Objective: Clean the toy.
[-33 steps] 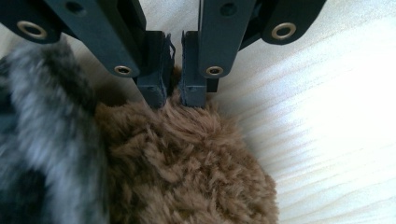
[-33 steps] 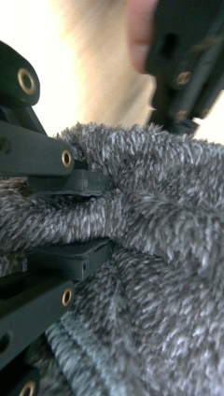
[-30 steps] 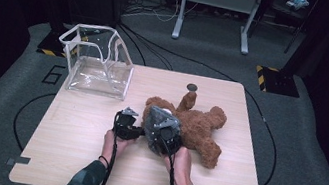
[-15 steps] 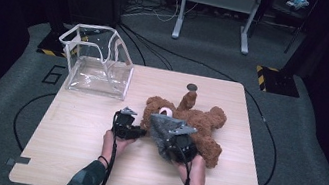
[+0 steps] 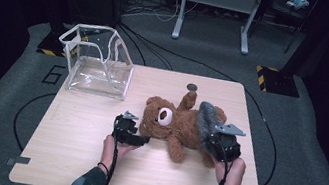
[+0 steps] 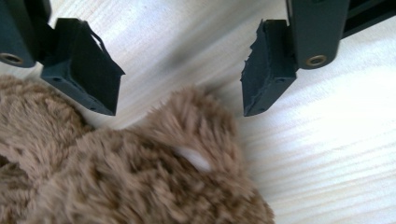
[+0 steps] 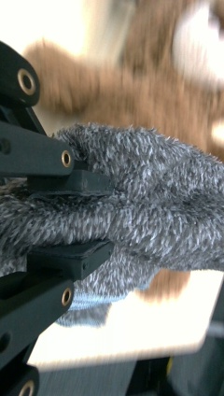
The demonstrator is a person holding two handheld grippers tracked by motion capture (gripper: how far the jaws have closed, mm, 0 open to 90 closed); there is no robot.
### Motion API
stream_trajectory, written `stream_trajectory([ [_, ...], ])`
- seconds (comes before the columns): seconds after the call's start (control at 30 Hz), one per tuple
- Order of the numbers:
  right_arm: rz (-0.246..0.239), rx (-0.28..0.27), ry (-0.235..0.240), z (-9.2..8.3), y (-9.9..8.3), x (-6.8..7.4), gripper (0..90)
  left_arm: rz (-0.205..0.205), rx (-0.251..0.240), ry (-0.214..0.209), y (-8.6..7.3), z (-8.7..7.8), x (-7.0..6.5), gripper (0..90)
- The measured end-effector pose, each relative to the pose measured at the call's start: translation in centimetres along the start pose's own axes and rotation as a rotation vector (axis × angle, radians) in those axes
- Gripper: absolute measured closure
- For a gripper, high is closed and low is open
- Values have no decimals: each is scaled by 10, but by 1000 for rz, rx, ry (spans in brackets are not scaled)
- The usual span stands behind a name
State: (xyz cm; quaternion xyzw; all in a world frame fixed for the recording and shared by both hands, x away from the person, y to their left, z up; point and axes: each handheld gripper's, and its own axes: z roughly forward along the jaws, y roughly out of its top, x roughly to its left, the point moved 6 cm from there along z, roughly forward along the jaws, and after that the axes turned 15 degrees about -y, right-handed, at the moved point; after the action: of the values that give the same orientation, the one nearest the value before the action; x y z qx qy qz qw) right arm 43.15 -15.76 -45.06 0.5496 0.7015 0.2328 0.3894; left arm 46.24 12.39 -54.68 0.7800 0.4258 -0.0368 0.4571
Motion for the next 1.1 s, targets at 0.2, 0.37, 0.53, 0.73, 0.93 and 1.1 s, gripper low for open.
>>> stream_trajectory([
  [0.2, 39, 57, -112, 22, -19, -40, 693, 24, 5, 4, -4, 4, -10, 228],
  [0.37, 78, 131, -121, 40, -42, -51, 690, 33, -4, 4, -4, 11, -20, 193],
  [0.53, 106, 165, -93, 51, -56, -47, 687, 59, -2, 6, -6, 17, -33, 165],
  [0.73, 122, 173, -87, 51, -59, -44, 686, 73, -15, -8, -7, 28, -52, 156],
  [0.93, 125, 170, -87, 50, -62, -47, 684, 108, -18, -17, -7, 41, -71, 149],
  [1.1, 135, 179, -85, 51, -65, -48, 681, 129, -12, -25, -8, 49, -83, 139],
])
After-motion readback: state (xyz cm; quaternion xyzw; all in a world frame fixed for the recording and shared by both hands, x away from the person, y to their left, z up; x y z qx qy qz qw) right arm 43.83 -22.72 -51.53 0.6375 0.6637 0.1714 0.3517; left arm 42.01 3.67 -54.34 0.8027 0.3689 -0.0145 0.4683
